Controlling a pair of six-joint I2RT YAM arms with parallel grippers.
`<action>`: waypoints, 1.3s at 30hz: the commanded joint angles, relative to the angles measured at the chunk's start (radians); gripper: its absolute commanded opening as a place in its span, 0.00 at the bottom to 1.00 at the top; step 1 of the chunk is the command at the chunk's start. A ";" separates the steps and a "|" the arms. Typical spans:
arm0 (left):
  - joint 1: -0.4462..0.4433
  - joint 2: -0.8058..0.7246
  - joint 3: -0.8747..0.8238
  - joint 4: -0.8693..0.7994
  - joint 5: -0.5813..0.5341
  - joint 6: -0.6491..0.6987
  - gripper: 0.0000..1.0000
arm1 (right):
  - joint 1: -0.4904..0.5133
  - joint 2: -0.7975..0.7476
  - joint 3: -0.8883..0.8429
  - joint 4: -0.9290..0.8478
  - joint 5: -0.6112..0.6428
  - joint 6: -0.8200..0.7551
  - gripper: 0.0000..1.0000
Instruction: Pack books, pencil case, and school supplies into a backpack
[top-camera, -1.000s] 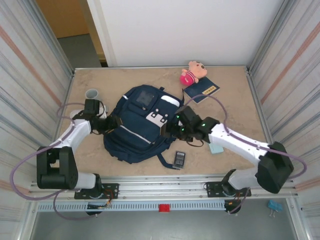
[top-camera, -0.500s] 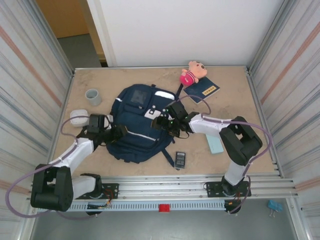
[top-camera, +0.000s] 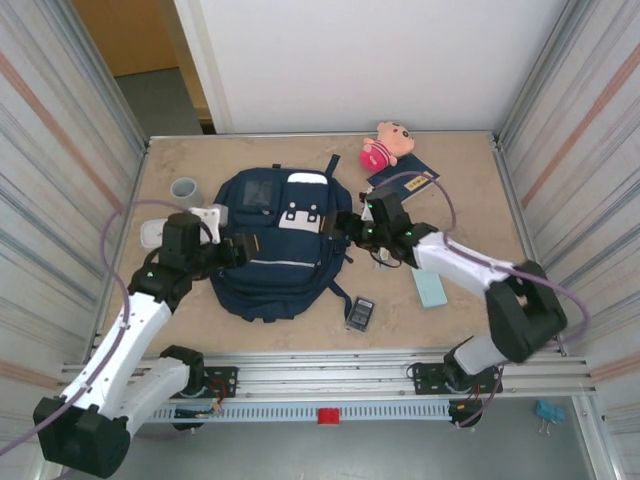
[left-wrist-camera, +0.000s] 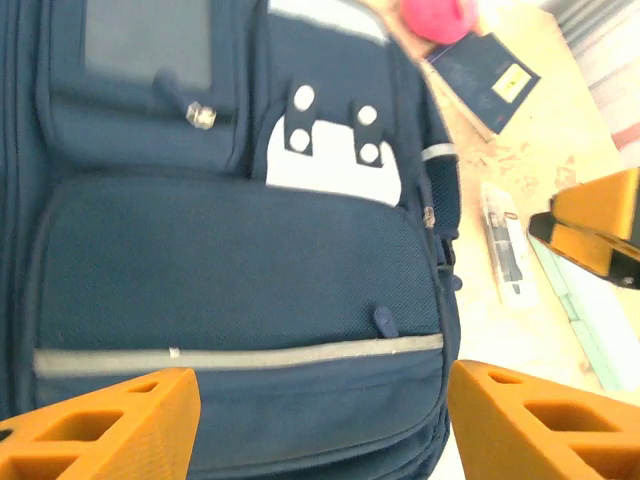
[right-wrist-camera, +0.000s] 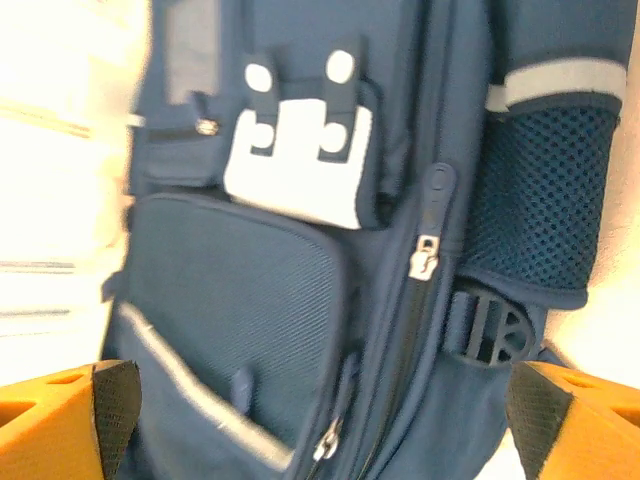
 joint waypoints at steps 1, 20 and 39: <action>-0.005 0.042 0.064 -0.096 0.058 0.306 0.65 | -0.001 -0.118 -0.075 -0.022 0.014 -0.047 0.96; -0.320 0.436 0.008 0.196 -0.078 1.140 0.77 | -0.004 -0.360 -0.287 -0.012 0.136 -0.070 0.98; -0.352 0.447 -0.008 0.140 0.077 1.254 0.80 | -0.003 -0.363 -0.301 -0.008 0.144 -0.084 0.98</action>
